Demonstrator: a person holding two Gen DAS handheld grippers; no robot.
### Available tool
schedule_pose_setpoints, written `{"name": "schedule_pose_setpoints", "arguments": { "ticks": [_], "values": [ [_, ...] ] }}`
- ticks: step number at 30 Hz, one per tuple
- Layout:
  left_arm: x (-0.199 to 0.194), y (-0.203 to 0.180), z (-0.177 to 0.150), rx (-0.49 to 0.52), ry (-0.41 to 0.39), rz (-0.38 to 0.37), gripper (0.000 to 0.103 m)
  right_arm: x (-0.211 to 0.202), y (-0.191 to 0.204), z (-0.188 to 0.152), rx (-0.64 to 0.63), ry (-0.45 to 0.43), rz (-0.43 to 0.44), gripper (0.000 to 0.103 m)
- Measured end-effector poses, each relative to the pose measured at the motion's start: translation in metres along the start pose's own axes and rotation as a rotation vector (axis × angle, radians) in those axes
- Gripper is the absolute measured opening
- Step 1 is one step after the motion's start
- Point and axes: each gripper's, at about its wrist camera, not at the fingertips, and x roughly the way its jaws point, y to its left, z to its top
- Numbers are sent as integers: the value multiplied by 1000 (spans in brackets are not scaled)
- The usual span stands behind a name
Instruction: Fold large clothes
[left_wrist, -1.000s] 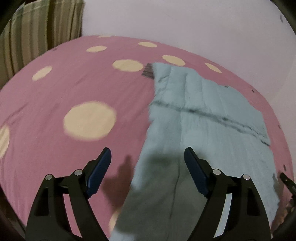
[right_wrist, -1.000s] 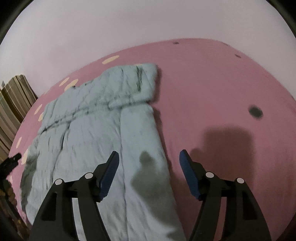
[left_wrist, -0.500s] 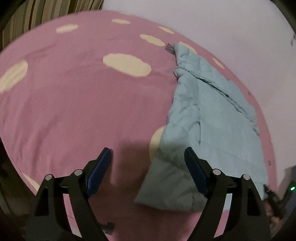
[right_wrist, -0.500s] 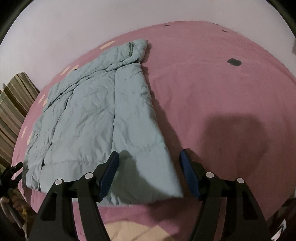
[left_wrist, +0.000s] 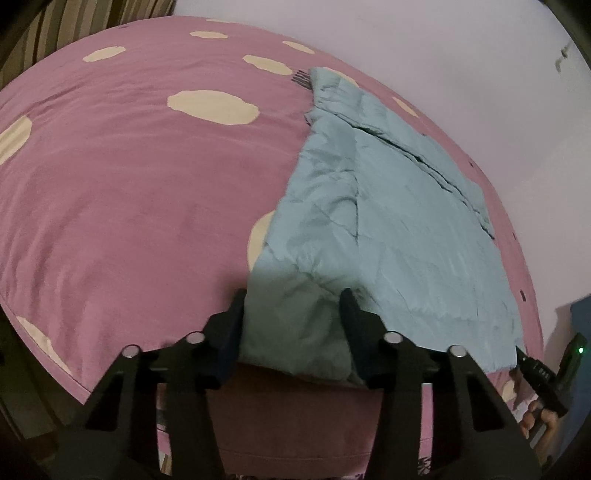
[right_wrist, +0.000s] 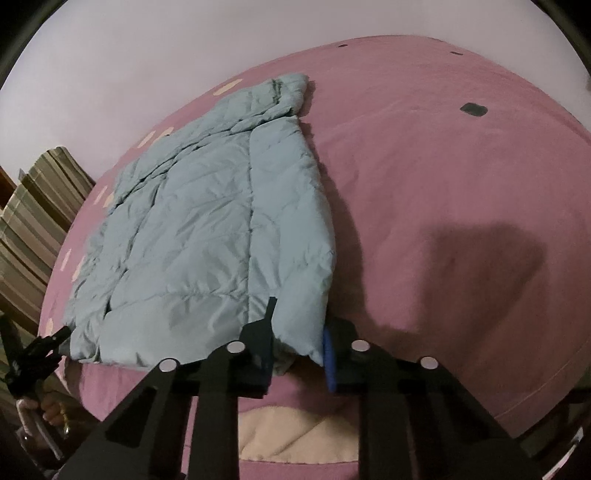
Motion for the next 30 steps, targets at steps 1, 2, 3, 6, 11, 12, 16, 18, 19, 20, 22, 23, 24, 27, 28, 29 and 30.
{"name": "schedule_pose_setpoints", "arguments": {
  "ticks": [1, 2, 3, 6, 11, 12, 16, 18, 19, 20, 22, 23, 24, 27, 28, 29, 30],
  "values": [
    [0, -1, 0, 5, 2, -2, 35, -1, 1, -1, 0, -1, 4, 18],
    [1, -2, -1, 6, 6, -10, 24, -1, 1, -2, 2, -2, 9, 16],
    [1, -3, -1, 4, 14, -25, 19, -1, 2, -3, 5, -1, 18, 15],
    [1, -7, -1, 9, 10, -35, 14, 0, 5, -3, 8, -2, 41, 13],
    [-1, -15, 6, 22, -2, -52, 9, -1, 9, 2, 26, -14, 95, 10],
    [-3, -16, 8, 25, -10, -54, 8, -1, 10, 4, 28, -18, 106, 10],
    [-18, -24, 22, 25, -63, -75, 7, -5, 11, 11, 47, -30, 162, 9],
    [-23, -28, 29, 26, -84, -82, 6, -7, 11, 17, 64, -37, 195, 9],
    [-25, -30, 34, 28, -93, -86, 6, -8, 11, 20, 72, -37, 211, 9],
    [-25, -32, 39, 29, -96, -90, 6, -9, 10, 22, 83, -37, 234, 9],
    [-27, -35, 50, 27, -108, -99, 6, -10, 9, 30, 102, -41, 275, 9],
    [-26, -37, 56, 25, -115, -107, 6, -10, 9, 34, 111, -44, 295, 9],
    [-25, -38, 59, 24, -118, -109, 6, -10, 10, 40, 116, -46, 316, 9],
    [-20, -45, 76, 23, -134, -106, 6, -9, 11, 62, 129, -63, 359, 9],
    [-18, -47, 82, 24, -141, -106, 6, -9, 11, 69, 133, -66, 367, 9],
    [-17, -49, 87, 30, -148, -104, 6, -7, 13, 79, 133, -71, 379, 9],
    [-15, -52, 93, 40, -156, -100, 6, -5, 16, 89, 128, -80, 385, 9]
  ]
}}
